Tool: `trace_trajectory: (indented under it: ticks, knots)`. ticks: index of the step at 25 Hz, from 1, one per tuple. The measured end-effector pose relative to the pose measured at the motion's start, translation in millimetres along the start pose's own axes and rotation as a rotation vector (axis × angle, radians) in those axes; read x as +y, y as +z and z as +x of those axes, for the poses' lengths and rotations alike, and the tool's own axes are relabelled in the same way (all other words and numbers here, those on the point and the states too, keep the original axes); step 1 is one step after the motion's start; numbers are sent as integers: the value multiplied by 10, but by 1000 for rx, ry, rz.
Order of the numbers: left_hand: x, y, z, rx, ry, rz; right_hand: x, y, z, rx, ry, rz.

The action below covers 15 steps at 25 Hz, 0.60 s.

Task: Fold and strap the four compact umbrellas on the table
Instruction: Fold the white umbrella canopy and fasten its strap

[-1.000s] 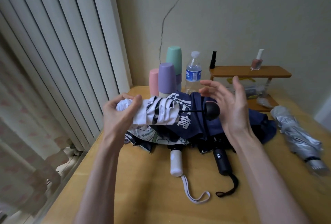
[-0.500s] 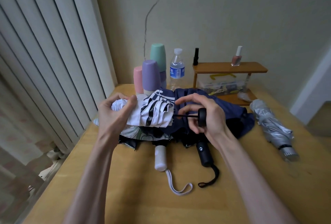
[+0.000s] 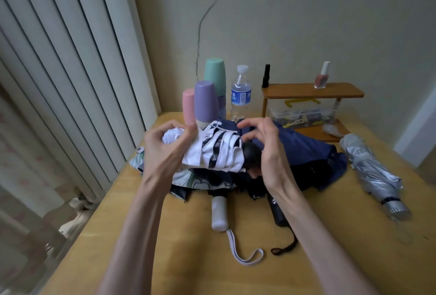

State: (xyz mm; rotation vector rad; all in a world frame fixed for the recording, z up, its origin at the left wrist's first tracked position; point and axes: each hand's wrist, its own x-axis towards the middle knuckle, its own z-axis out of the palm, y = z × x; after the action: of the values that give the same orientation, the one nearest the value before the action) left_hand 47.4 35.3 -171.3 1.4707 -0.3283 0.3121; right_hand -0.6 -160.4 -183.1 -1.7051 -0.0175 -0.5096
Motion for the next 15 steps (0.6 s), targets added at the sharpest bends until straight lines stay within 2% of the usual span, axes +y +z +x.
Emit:
trace_trajectory:
  ticks: [3, 9, 12, 15]
  knots:
    - [-7, 52, -10, -14, -3, -15, -3, 36, 30, -4, 51, 131]
    - [-41, 9, -15, -5, -32, 31, -26, -62, 53, -130, -5, 78]
    - [-45, 6, -14, 0, -12, 113, -96, -168, 22, -326, -85, -75]
    - [-16, 78, -18, -16, 35, 209, -134, -196, -18, -455, -40, -313]
